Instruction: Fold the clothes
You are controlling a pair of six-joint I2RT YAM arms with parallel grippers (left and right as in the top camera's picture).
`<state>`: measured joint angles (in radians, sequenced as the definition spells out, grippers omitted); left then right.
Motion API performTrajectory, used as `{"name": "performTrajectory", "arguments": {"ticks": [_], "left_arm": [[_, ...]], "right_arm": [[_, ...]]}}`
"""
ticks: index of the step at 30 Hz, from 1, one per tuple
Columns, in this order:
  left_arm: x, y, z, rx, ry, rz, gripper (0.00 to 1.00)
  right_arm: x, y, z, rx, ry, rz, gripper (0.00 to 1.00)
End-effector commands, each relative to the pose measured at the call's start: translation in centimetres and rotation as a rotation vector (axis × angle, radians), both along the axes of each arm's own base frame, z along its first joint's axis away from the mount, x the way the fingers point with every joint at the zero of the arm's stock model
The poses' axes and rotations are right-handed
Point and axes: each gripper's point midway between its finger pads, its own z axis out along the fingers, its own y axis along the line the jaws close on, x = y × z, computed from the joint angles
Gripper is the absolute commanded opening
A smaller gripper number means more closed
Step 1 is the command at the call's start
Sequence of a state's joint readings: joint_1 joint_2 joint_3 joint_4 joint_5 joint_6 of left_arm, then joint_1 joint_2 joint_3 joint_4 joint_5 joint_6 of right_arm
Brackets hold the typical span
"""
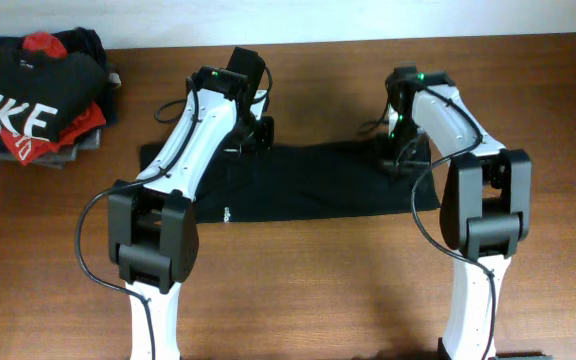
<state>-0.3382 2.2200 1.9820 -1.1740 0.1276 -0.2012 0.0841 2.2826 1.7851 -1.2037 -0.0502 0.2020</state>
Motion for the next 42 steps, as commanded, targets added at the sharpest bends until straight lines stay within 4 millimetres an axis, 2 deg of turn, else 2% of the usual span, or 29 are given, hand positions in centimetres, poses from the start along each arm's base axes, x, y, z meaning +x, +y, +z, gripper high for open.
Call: {"name": "performTrajectory", "arguments": {"ticks": [1, 7, 11, 17, 21, 25, 30, 38, 42], "left_arm": [[0.0, -0.2, -1.9, -0.004, 0.034, -0.019, 0.02], [-0.5, 0.6, -5.8, 0.042, 0.113, -0.017, 0.01], [-0.8, 2.6, -7.6, 0.112, 0.154, -0.008, 0.04], [-1.3, 6.3, -8.8, 0.131, 0.236, 0.056, 0.04], [-1.4, 8.7, -8.8, 0.156, 0.256, 0.096, 0.01], [-1.1, 9.9, -8.8, 0.152, 0.257, 0.113, 0.01], [-0.7, 9.8, -7.7, 0.149, 0.244, 0.09, 0.01], [0.6, 9.2, -2.4, 0.141, 0.2, 0.086, 0.01], [0.9, 8.9, -0.8, 0.136, 0.18, 0.082, 0.0]], "right_arm": [[-0.8, -0.6, -1.0, -0.002, 0.015, -0.007, 0.04], [-0.3, -2.0, -1.2, -0.012, 0.0, -0.035, 0.04], [-0.3, -3.5, -1.3, -0.033, 0.0, -0.06, 0.06], [-0.2, -4.9, -1.3, -0.035, -0.005, -0.09, 0.07], [-0.1, -5.5, -1.3, -0.038, -0.011, -0.103, 0.07], [0.0, -5.9, -1.3, -0.038, -0.015, -0.112, 0.07], [0.3, -6.0, -1.0, -0.038, -0.021, -0.116, 0.04], [1.0, -5.9, 2.3, -0.033, -0.022, -0.116, 0.04], [1.1, -5.9, 3.9, -0.032, -0.015, -0.111, 0.12]]}}
